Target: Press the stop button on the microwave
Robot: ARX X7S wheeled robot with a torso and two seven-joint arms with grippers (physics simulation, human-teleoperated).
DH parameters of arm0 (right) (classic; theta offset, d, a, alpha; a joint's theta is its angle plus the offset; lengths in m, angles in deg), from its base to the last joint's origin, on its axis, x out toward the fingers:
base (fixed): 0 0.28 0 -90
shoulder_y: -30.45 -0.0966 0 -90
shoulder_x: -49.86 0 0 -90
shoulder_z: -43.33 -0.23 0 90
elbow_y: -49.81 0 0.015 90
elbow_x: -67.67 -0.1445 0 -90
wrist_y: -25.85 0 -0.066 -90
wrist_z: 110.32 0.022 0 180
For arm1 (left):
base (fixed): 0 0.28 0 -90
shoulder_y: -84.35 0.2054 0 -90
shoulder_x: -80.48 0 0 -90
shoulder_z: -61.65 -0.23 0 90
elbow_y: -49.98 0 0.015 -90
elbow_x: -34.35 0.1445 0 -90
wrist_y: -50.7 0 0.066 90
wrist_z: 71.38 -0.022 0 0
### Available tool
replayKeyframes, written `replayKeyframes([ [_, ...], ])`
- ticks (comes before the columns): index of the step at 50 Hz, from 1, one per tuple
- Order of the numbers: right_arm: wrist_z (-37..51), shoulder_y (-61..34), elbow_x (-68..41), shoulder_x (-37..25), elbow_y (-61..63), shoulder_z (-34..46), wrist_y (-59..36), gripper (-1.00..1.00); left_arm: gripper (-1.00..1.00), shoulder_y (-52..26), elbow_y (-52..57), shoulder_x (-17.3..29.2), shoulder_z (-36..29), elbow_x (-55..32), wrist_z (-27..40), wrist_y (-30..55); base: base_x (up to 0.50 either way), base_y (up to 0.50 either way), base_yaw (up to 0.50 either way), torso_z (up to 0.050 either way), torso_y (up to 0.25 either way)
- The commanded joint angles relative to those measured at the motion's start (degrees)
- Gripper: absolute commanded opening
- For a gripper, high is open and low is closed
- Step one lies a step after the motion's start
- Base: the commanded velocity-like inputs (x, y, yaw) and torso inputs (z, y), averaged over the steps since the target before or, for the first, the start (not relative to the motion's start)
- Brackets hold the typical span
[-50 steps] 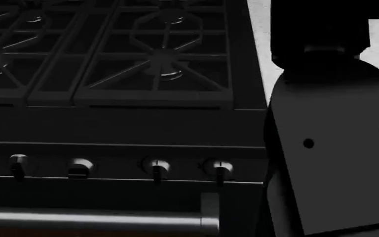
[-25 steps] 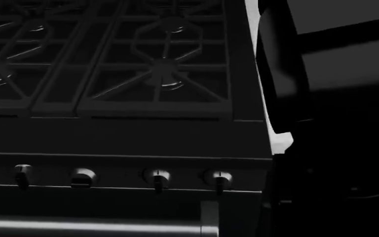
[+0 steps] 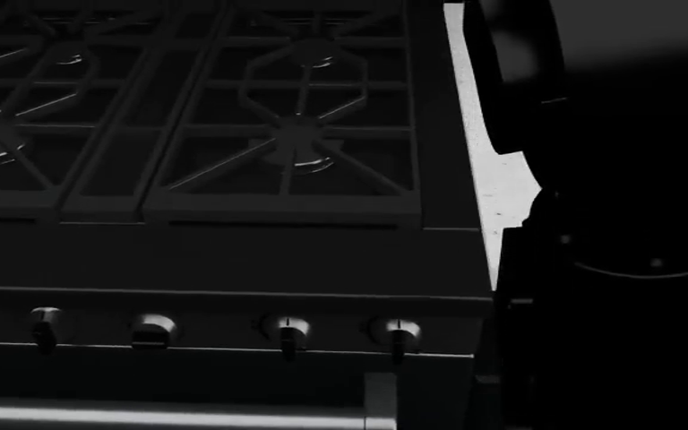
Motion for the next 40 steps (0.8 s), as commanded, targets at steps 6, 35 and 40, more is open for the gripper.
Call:
replayKeyframes([
  [6,0.08,-6.95,0.89,0.89,-16.84,2.04,9.41,1.0,1.0,0.0,-0.01,0.0,0.0,0.0,0.0,0.0,0.0,0.0,0.0,0.05,0.099],
  [35,3.0,-36.93,-31.4,3.98,-68.15,36.02,36.13,1.0,1.0,0.0,-0.01,0.0,0.0,0.0,0.0,0.0,0.0,0.0,0.0,0.05,0.1],
  [40,3.0,-36.78,-28.45,3.89,-68.21,32.66,36.41,1.0,1.0,0.0,-0.01,0.0,0.0,0.0,0.0,0.0,0.0,0.0,0.0,0.05,0.101],
])
